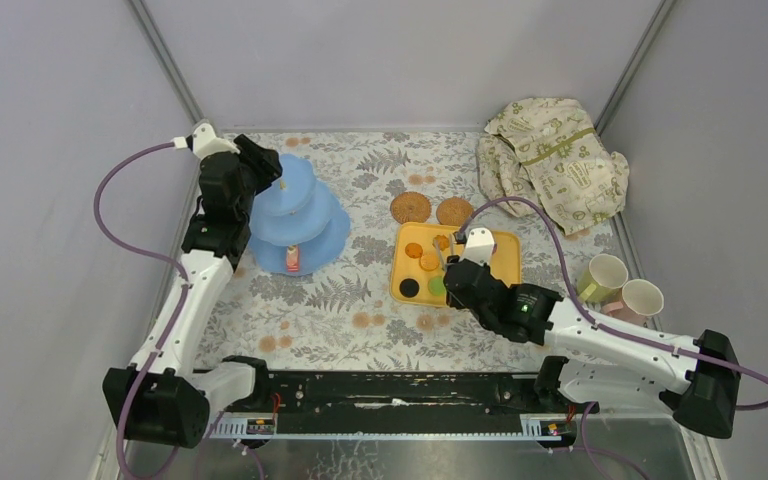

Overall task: Serve the afternoon tea
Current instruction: Move the desert table to the center of the board.

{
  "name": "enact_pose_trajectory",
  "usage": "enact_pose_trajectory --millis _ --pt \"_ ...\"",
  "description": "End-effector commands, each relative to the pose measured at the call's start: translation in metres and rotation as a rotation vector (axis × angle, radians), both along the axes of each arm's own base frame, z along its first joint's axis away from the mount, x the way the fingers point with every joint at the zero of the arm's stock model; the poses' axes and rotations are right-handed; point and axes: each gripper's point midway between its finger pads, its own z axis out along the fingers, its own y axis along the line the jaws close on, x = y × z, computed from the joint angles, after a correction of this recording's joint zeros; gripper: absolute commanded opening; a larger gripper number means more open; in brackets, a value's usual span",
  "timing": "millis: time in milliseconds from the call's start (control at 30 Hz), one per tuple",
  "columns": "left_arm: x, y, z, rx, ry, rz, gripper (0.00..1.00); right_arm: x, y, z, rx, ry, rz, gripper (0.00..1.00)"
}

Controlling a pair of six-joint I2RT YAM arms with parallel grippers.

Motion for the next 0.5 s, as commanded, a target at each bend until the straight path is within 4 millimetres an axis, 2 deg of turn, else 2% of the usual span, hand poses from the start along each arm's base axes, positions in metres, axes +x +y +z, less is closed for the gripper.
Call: enact_pose_trajectory --millis 0,267,467 --pt "0.017 0.003 0.04 0.049 -0.128 0.001 0.57 0.007 0.0 0.01 0.018 -0.024 -0.004 0.2" --pt "0.031 -0.014 0.038 0.091 -0.133 -0.101 0.48 0.012 -0.003 0.006 0.014 -0.016 -0.004 0.21" --pt "0.036 -0.018 0.029 0.132 -0.109 -0.134 0.41 0.014 -0.006 0.008 0.015 -0.018 -0.002 0.2"
